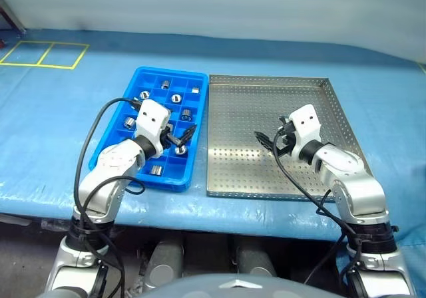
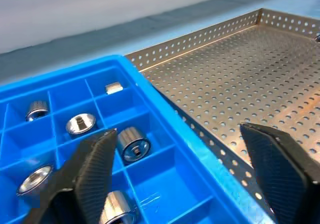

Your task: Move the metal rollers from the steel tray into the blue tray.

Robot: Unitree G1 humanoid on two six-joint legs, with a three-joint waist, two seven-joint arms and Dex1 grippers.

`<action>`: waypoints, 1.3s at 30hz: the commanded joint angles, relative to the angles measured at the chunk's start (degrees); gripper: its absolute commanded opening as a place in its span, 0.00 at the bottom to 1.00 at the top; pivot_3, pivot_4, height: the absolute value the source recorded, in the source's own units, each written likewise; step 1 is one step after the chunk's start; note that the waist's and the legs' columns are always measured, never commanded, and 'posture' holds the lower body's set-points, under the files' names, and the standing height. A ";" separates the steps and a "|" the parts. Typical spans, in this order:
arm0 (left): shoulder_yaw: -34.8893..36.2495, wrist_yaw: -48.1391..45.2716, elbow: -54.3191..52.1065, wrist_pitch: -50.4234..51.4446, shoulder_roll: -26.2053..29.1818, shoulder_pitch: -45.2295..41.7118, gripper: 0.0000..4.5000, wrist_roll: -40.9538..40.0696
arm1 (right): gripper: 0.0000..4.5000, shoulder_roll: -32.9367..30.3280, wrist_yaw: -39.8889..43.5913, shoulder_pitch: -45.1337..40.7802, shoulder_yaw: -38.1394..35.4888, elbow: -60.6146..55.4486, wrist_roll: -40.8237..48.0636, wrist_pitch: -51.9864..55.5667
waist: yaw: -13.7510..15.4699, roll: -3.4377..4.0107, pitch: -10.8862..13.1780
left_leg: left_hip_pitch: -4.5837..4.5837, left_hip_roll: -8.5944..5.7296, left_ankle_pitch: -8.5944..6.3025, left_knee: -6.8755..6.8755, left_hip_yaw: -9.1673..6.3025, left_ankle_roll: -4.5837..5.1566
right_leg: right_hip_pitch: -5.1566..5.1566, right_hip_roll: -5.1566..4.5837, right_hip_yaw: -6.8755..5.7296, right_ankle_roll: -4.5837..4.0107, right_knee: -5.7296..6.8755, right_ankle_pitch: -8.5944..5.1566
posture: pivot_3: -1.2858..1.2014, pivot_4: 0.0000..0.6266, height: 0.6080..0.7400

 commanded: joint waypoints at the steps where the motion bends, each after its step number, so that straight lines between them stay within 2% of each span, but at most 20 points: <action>1: 0.04 -1.17 -0.28 0.51 0.16 -1.05 1.00 -0.65 | 1.00 -0.37 0.73 0.45 -1.31 -3.65 1.29 -1.59 | -0.26 0.00 0.00 | 0.00 0.00 0.00 0.03 0.00 0.00 | 0.02 0.00 0.00 0.01 0.00 0.00 | 0.54 0.24 1.00; 23: -0.96 -2.48 0.02 -1.23 0.15 -2.50 1.00 0.52 | 1.00 -1.97 -0.62 1.78 -2.86 -5.36 2.83 -0.88 | -1.02 -0.01 0.00 | -0.01 -0.02 -0.02 0.24 0.00 0.02 | 0.10 0.00 0.02 0.08 0.04 0.05 | 0.53 0.24 1.00; 39: -0.67 -2.08 -0.59 -0.97 1.46 -2.42 1.00 0.98 | 1.00 -0.66 -1.74 0.64 -1.86 -3.59 2.54 -1.63 | -0.94 -0.01 0.00 | -0.01 -0.02 -0.02 0.28 0.00 0.02 | 0.11 0.00 0.03 0.11 0.05 0.07 | 0.54 0.24 1.00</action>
